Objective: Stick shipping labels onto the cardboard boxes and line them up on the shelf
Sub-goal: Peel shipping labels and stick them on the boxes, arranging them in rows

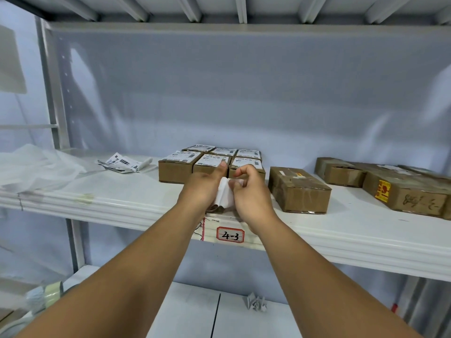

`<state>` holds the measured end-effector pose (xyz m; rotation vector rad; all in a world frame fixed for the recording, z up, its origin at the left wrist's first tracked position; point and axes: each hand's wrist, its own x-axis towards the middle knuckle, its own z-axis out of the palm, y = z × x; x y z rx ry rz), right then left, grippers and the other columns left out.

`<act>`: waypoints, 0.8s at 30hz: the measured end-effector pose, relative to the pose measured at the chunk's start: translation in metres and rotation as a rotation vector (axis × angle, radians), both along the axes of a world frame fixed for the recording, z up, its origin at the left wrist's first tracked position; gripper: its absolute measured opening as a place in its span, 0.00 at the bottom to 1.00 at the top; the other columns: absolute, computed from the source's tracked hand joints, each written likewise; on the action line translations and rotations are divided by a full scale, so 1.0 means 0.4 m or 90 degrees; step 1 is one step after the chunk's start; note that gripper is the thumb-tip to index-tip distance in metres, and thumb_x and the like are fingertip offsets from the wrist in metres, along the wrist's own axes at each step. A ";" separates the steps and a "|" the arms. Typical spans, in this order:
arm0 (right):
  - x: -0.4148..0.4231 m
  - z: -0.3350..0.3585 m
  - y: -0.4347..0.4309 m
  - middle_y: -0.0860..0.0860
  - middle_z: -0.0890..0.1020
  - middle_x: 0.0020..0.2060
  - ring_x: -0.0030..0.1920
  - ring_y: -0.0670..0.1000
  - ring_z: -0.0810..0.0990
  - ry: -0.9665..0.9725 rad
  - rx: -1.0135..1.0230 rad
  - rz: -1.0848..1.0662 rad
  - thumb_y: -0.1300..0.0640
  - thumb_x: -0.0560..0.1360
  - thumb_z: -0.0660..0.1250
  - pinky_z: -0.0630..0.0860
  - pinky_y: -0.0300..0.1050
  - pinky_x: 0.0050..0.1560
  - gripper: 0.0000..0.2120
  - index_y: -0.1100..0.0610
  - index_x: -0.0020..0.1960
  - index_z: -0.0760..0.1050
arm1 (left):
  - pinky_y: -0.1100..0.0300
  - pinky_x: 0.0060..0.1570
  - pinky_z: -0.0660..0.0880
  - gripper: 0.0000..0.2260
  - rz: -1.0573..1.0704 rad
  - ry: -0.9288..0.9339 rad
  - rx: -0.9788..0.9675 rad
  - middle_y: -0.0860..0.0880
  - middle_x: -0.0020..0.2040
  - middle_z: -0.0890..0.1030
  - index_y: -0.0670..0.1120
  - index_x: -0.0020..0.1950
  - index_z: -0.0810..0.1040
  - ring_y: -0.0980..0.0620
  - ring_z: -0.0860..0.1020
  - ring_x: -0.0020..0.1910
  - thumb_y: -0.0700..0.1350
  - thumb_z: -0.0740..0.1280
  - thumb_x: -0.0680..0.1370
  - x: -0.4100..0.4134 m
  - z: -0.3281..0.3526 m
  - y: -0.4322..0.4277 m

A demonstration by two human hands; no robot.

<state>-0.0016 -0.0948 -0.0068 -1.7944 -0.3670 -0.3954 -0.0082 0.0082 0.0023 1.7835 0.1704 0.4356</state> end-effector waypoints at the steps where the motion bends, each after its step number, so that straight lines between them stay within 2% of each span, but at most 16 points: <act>1: -0.001 0.001 0.001 0.46 0.75 0.38 0.34 0.51 0.72 0.005 0.004 0.004 0.62 0.79 0.58 0.65 0.40 0.25 0.07 0.51 0.47 0.67 | 0.58 0.36 0.65 0.22 0.011 0.007 -0.003 0.49 0.30 0.72 0.46 0.33 0.71 0.49 0.71 0.31 0.63 0.61 0.75 0.004 0.003 -0.002; 3: -0.002 0.003 0.000 0.45 0.75 0.39 0.34 0.51 0.72 0.010 0.001 0.005 0.61 0.80 0.59 0.65 0.40 0.26 0.05 0.51 0.48 0.68 | 0.57 0.41 0.70 0.21 0.021 0.014 -0.032 0.48 0.36 0.77 0.47 0.36 0.74 0.46 0.76 0.38 0.63 0.61 0.75 0.013 0.011 -0.010; 7: -0.003 0.003 -0.001 0.45 0.75 0.40 0.36 0.50 0.72 0.012 -0.027 -0.002 0.61 0.80 0.57 0.65 0.40 0.28 0.06 0.51 0.49 0.69 | 0.57 0.39 0.71 0.15 0.009 -0.017 -0.060 0.46 0.38 0.78 0.47 0.38 0.75 0.43 0.78 0.41 0.56 0.61 0.78 0.030 0.017 -0.031; 11: 0.004 0.003 0.007 0.49 0.75 0.41 0.38 0.54 0.74 0.030 -0.030 0.004 0.59 0.81 0.55 0.66 0.42 0.28 0.06 0.51 0.48 0.68 | 0.46 0.45 0.77 0.08 0.005 -0.046 -0.124 0.44 0.42 0.80 0.48 0.41 0.77 0.40 0.81 0.46 0.45 0.62 0.78 0.037 0.003 -0.015; 13: 0.004 0.006 0.009 0.47 0.75 0.40 0.36 0.52 0.74 0.029 -0.037 0.001 0.54 0.81 0.57 0.67 0.43 0.30 0.03 0.52 0.49 0.69 | 0.49 0.44 0.76 0.08 -0.003 -0.053 -0.123 0.45 0.44 0.80 0.48 0.42 0.77 0.42 0.80 0.46 0.42 0.62 0.79 0.035 -0.002 -0.007; 15: 0.003 0.009 0.008 0.46 0.74 0.38 0.34 0.49 0.72 0.023 -0.040 -0.008 0.50 0.79 0.60 0.68 0.42 0.32 0.06 0.52 0.50 0.69 | 0.52 0.43 0.75 0.07 -0.011 -0.066 -0.108 0.44 0.46 0.81 0.48 0.42 0.77 0.42 0.80 0.47 0.41 0.62 0.78 0.034 -0.006 -0.006; 18: 0.000 0.009 0.005 0.45 0.73 0.39 0.33 0.47 0.71 0.033 -0.025 0.009 0.53 0.79 0.62 0.68 0.40 0.29 0.04 0.52 0.53 0.69 | 0.48 0.48 0.77 0.08 0.004 -0.065 -0.102 0.45 0.45 0.81 0.50 0.41 0.78 0.41 0.80 0.48 0.40 0.62 0.77 0.042 -0.011 -0.005; 20: -0.004 0.010 0.001 0.46 0.74 0.41 0.33 0.46 0.71 0.043 0.000 0.020 0.56 0.80 0.61 0.67 0.37 0.26 0.04 0.52 0.54 0.70 | 0.48 0.47 0.77 0.09 0.011 -0.064 -0.094 0.47 0.44 0.81 0.50 0.40 0.77 0.42 0.80 0.46 0.39 0.62 0.76 0.046 -0.011 -0.007; 24: 0.002 0.010 0.003 0.48 0.75 0.46 0.37 0.46 0.72 0.044 0.059 0.011 0.59 0.80 0.60 0.69 0.41 0.35 0.03 0.53 0.52 0.71 | 0.55 0.43 0.76 0.08 0.002 -0.072 -0.073 0.47 0.46 0.81 0.50 0.42 0.78 0.47 0.79 0.45 0.40 0.62 0.78 0.055 -0.008 -0.012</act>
